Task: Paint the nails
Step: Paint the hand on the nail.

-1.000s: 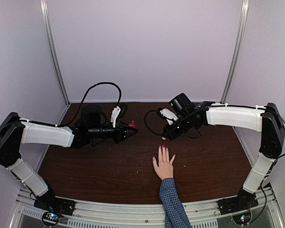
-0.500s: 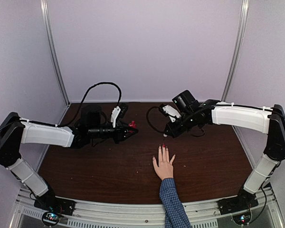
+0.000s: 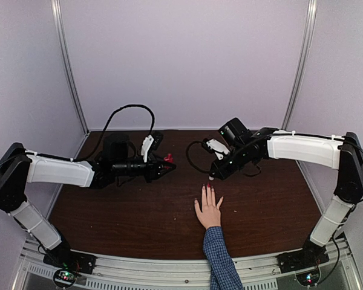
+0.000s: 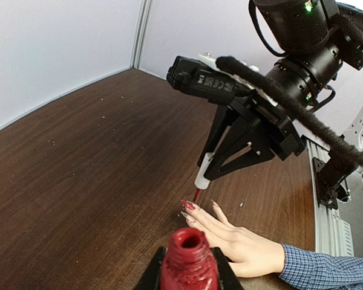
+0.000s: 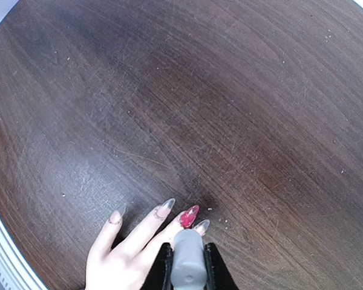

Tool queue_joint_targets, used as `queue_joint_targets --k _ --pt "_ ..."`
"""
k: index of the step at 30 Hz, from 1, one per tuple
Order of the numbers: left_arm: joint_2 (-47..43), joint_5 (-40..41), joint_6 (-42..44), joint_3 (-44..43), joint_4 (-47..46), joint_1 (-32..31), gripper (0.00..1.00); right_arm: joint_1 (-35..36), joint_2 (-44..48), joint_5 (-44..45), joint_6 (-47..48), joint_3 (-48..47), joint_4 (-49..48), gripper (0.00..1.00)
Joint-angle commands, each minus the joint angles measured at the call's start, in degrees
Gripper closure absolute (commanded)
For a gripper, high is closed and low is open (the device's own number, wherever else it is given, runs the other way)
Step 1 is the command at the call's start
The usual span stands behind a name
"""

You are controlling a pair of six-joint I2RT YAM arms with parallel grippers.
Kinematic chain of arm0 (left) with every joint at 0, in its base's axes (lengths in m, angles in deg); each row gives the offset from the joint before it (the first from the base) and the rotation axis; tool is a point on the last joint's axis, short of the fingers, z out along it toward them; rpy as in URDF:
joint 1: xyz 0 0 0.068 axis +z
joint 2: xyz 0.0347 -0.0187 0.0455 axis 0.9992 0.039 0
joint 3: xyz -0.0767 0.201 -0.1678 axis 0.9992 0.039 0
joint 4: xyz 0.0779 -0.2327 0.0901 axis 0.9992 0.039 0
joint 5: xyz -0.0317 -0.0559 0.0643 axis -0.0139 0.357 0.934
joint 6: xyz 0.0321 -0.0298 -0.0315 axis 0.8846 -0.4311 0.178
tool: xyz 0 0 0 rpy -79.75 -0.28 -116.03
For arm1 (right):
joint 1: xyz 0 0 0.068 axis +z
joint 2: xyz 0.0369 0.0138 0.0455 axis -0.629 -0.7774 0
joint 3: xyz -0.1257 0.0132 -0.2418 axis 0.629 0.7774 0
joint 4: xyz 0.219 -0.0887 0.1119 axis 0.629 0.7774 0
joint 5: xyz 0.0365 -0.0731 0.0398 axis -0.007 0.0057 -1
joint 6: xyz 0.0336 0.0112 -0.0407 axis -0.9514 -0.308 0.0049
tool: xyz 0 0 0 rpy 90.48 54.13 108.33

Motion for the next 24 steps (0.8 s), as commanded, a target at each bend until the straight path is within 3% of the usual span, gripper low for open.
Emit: queue_joint_targets --k 1,24 --pt "-0.8 -0.2 0.8 -0.4 -2.8 0.4 1.00 0.0 -1.1 -0.6 0.7 -1.4 0.4 1.00" --pt "-1.1 0.1 0.9 0.6 -3.4 0.3 1.00 -0.1 -1.8 0.0 0.4 -1.5 -1.2 1.00"
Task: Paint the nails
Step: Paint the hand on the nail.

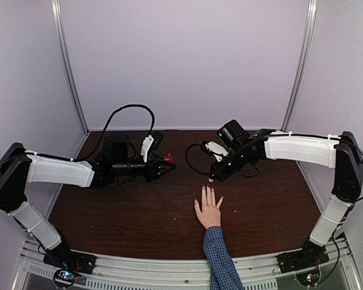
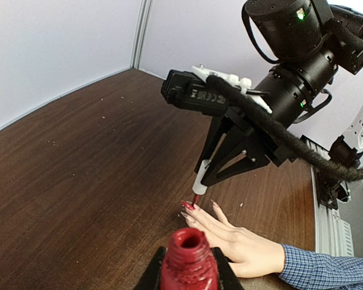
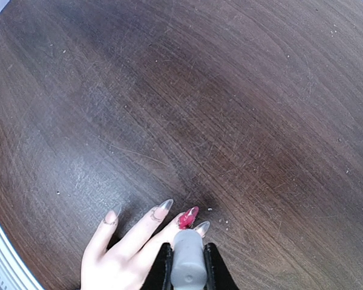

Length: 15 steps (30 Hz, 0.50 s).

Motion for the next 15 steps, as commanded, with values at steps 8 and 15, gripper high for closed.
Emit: queue_joint_targets --k 8,15 --pt "-1.3 0.1 0.9 0.7 -3.2 0.3 1.00 -0.1 0.0 0.1 -0.2 -1.5 -2.1 1.00" --pt "-1.3 0.1 1.0 0.6 -3.1 0.4 1.00 -0.1 -0.2 0.3 -0.1 -1.7 -2.6 1.00"
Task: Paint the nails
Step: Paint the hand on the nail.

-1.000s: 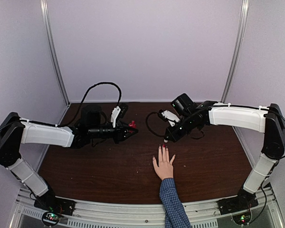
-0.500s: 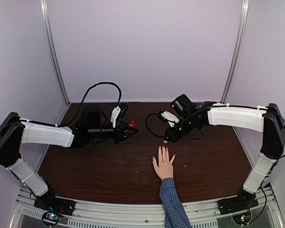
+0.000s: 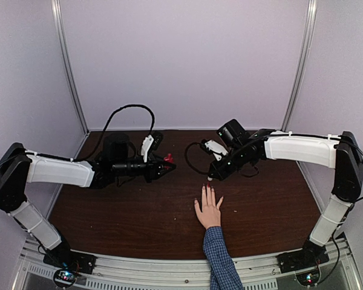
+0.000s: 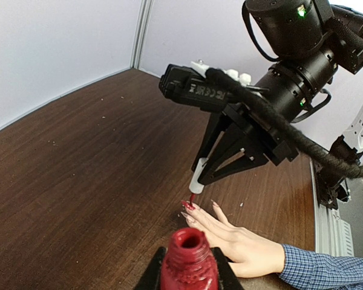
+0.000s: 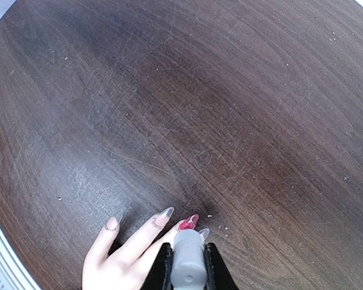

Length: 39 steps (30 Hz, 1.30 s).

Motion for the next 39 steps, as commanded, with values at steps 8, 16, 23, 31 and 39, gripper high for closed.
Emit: queue_joint_targets --k 8,16,23,31,39 --pt "-1.0 -0.1 1.2 0.2 -3.0 0.4 1.00 -0.3 -0.8 0.6 -0.1 -2.3 -1.8 1.00" --pt "-0.9 -0.2 1.4 0.3 -3.1 0.4 1.00 -0.7 -0.4 0.8 -0.1 -3.1 -1.8 1.00" --pt "-1.8 -0.1 1.6 0.8 -3.0 0.3 1.00 -1.1 3.0 2.4 0.0 -3.1 -2.0 1.00" --pt "-4.0 0.1 1.9 1.6 -1.5 0.4 1.00 -1.1 6.3 1.5 -0.6 -1.7 -0.6 1.00" --pt "-3.8 0.1 1.8 1.7 -1.8 0.4 1.00 -1.1 3.9 -0.7 0.1 -2.1 3.3 1.00"
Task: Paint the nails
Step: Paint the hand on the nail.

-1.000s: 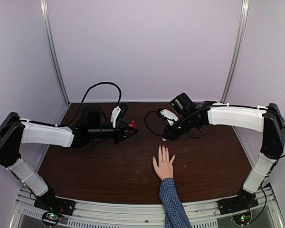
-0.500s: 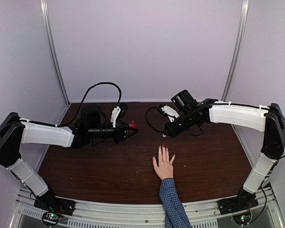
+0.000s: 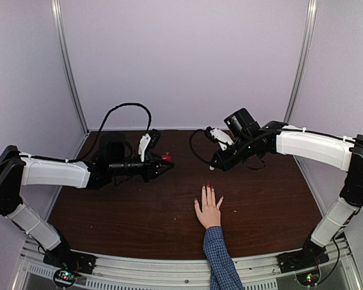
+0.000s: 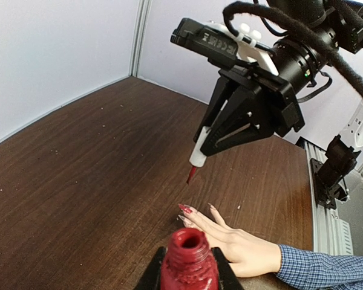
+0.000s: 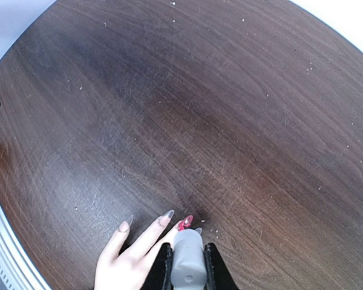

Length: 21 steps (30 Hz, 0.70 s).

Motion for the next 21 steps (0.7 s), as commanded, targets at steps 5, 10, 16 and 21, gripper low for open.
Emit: queue_joint_targets --k 5,10,16,21 --pt "-0.4 -0.1 0.7 0.4 -2.3 0.3 1.00 -0.3 -3.3 -2.0 0.2 -1.0 2.9 1.00" --pt "-0.3 -0.1 1.0 0.4 -2.3 0.4 1.00 -0.3 -4.9 -2.5 0.1 -1.3 2.7 1.00" --pt "0.0 -0.1 0.9 0.3 -2.3 0.4 1.00 -0.2 -5.9 -3.3 0.0 -1.4 2.1 1.00" --pt "0.1 -0.1 1.0 0.2 -2.4 0.4 1.00 -0.3 -6.9 -3.3 0.1 -1.4 1.8 1.00"
